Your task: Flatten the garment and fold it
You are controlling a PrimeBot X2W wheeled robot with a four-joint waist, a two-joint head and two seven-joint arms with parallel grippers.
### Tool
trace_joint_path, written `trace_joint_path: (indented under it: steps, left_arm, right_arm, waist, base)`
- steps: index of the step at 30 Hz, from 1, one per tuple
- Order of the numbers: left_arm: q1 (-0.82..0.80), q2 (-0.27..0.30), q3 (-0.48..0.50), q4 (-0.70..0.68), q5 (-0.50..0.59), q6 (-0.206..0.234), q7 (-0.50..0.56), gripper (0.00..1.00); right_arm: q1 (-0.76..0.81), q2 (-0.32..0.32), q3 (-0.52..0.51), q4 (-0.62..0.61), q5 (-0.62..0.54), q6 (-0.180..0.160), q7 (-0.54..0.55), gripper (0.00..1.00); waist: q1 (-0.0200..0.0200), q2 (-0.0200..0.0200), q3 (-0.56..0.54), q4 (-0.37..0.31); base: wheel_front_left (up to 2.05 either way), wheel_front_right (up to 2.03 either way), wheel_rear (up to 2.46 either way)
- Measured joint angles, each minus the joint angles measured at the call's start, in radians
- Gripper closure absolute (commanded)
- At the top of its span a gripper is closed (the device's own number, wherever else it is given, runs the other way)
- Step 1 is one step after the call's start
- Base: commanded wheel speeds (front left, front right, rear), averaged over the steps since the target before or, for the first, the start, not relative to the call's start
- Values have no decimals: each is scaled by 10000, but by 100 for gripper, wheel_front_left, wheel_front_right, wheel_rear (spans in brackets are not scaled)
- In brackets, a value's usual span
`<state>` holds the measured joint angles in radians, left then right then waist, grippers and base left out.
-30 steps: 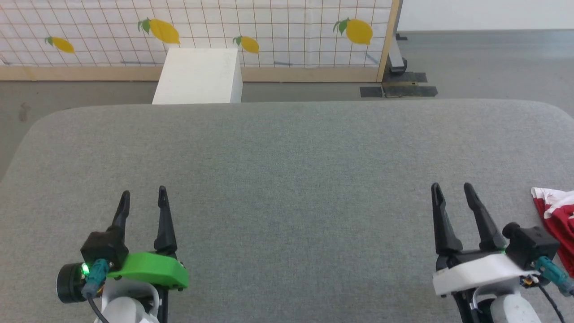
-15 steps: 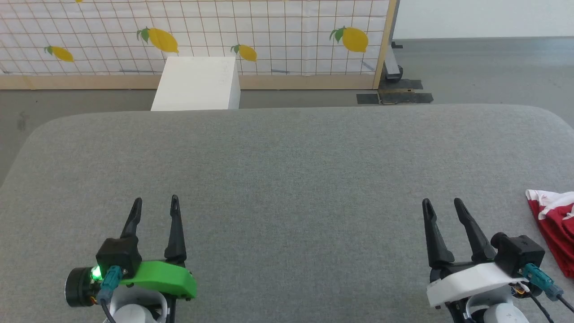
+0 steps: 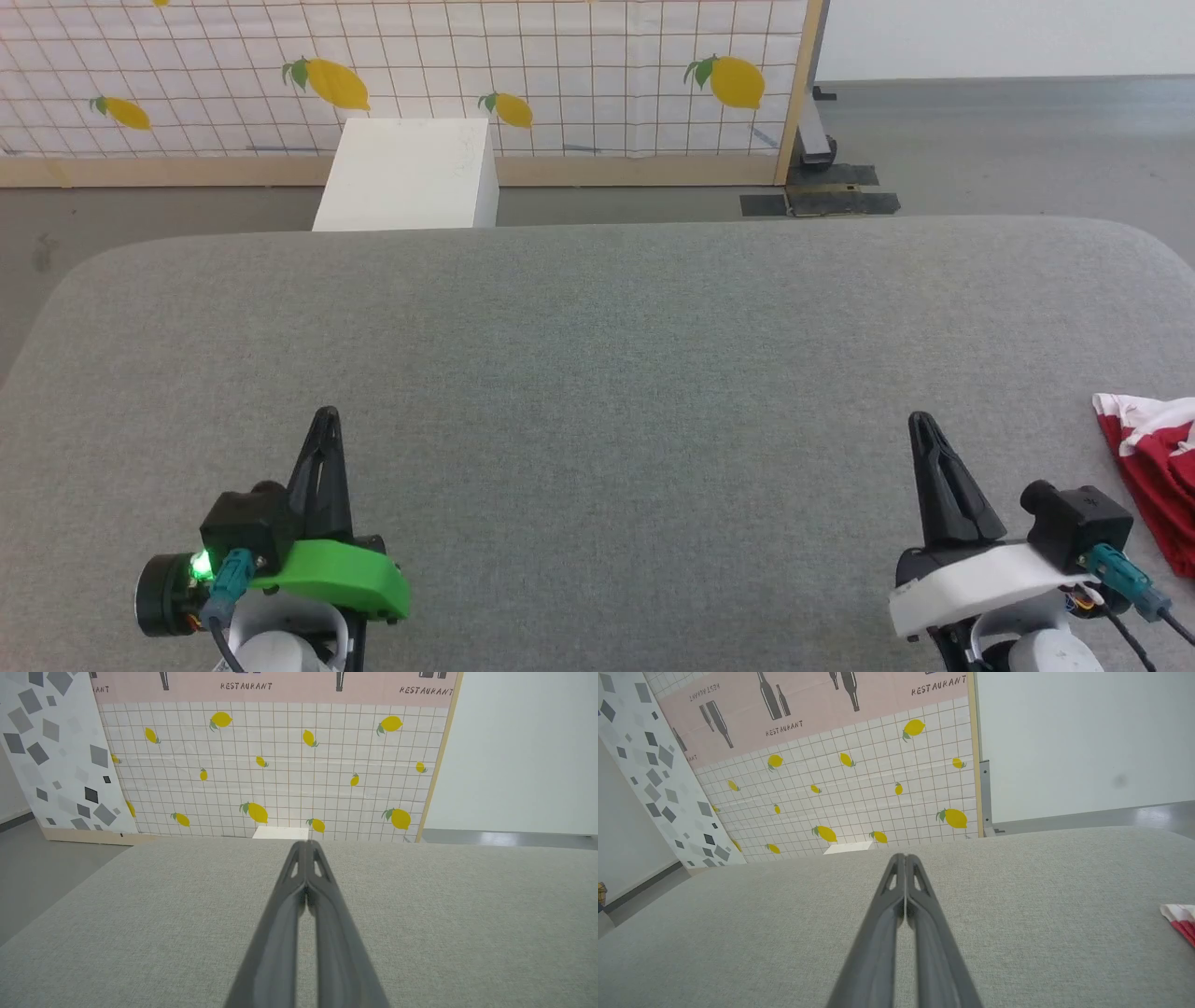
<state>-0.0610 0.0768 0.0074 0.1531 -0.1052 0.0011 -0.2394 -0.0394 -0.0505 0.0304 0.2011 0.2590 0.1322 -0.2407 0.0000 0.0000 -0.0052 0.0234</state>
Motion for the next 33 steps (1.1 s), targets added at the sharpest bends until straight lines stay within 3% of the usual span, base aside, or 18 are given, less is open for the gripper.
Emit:
trace_joint_path:
  steps: [33]
  left_arm:
    - [37,-67,-13,-412,261,0,637,100]
  right_arm:
    - [1,0,-73,-554,-727,0,681,100]
  waist:
    - [0,0,15,-68]
  base:
    - [0,0,0]
